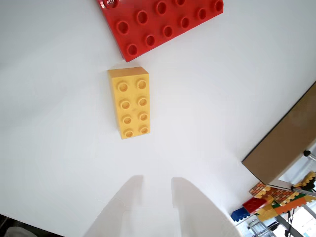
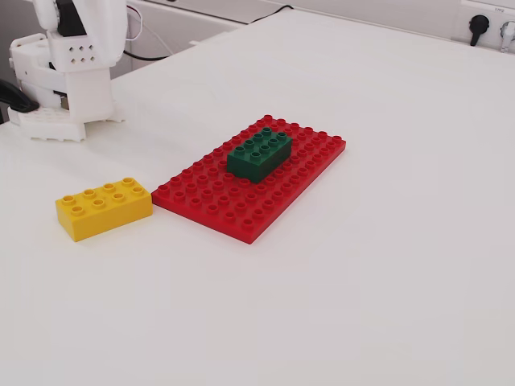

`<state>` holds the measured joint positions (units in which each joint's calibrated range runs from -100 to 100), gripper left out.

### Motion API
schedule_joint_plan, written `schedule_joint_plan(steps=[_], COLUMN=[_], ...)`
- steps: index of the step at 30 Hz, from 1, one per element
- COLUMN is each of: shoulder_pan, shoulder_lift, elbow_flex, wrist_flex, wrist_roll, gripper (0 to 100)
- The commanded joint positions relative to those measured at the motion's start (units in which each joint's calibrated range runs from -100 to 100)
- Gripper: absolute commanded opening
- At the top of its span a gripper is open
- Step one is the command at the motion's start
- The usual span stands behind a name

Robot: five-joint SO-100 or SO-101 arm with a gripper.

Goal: Put yellow lego brick onto the green one

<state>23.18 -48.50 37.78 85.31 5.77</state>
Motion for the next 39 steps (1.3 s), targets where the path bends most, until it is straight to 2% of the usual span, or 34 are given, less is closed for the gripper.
schedule_joint_plan(steps=[1,10,20,24,39], shoulder_pan=[1.06,5.48,7.99,7.91,7.25], shoulder_lift=[3.13,7.66,12.77,15.11,15.95], elbow_flex=[-2.4,-2.22,3.2,5.64,16.94], wrist_flex=[0.33,-0.88,-8.84,-11.52,-23.63], wrist_roll=[0.02,0.07,2.05,2.88,2.88], gripper=[7,10,12,20,21])
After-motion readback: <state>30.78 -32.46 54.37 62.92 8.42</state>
